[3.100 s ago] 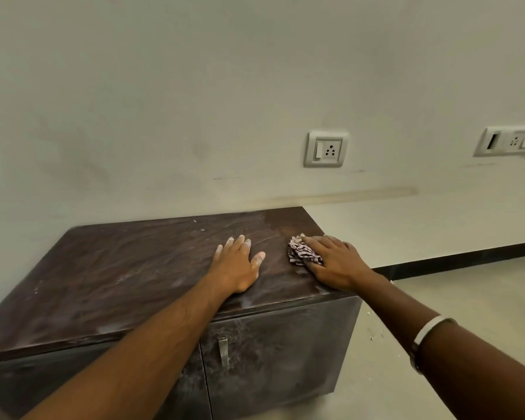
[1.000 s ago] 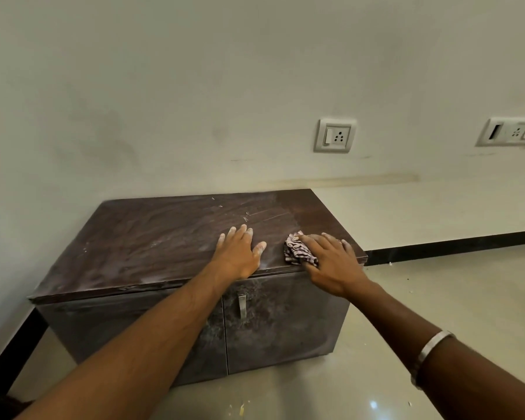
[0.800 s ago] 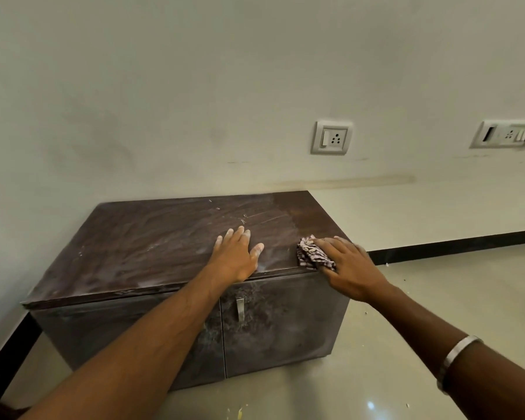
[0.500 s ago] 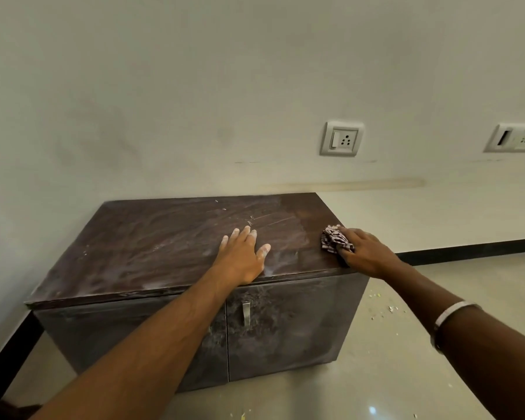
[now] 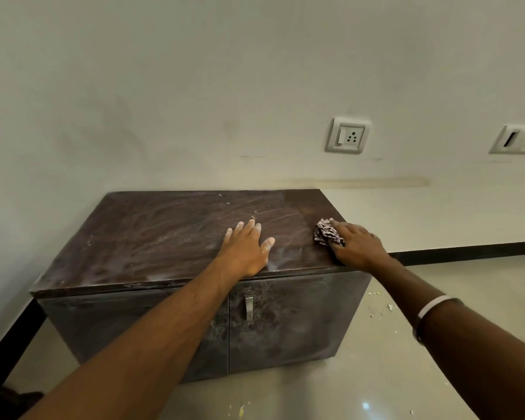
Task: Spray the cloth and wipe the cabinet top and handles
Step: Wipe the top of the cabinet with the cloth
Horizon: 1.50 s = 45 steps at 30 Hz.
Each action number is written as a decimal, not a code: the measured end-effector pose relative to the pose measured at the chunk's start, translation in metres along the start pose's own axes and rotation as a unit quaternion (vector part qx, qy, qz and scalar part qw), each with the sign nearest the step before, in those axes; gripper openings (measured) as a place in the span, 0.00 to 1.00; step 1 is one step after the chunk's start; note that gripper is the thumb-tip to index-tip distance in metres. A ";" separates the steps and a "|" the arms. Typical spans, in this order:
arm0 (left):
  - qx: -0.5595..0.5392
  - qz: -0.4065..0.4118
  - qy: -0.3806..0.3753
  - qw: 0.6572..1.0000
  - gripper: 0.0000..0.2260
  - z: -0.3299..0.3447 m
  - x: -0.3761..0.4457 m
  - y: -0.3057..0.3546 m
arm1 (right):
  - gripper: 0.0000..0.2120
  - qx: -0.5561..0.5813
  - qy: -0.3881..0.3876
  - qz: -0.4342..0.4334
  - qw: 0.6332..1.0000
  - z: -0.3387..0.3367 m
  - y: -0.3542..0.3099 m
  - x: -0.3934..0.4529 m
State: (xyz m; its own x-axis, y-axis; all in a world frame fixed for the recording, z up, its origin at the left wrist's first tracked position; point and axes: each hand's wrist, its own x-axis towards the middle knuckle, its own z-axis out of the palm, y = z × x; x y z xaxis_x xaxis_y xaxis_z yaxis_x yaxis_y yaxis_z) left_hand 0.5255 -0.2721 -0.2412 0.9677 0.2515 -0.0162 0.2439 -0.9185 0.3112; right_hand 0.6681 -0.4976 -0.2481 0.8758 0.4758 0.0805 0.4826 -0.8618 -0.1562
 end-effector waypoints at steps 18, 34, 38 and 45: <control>0.024 -0.026 -0.011 0.999 0.27 -0.004 -0.019 -0.019 | 0.30 0.027 0.000 -0.074 0.997 0.012 -0.082 -0.049; 0.015 -0.040 0.001 0.999 0.26 -0.012 -0.015 -0.020 | 0.26 -0.014 0.042 -0.094 0.995 0.014 -0.050 -0.041; 0.011 -0.039 0.007 0.999 0.26 -0.012 -0.016 -0.025 | 0.29 -0.037 0.035 -0.066 0.997 0.004 -0.045 -0.027; 0.020 -0.044 0.007 0.999 0.26 -0.013 -0.008 -0.033 | 0.26 0.012 0.070 -0.149 0.986 0.009 -0.075 -0.029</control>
State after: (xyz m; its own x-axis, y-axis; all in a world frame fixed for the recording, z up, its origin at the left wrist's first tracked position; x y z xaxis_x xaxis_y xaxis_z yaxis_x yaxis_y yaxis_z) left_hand 0.5092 -0.2397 -0.2392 0.9418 0.3350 -0.0279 0.3297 -0.9043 0.2713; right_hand 0.6063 -0.4450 -0.2471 0.6877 0.6775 0.2610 0.7204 -0.6815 -0.1290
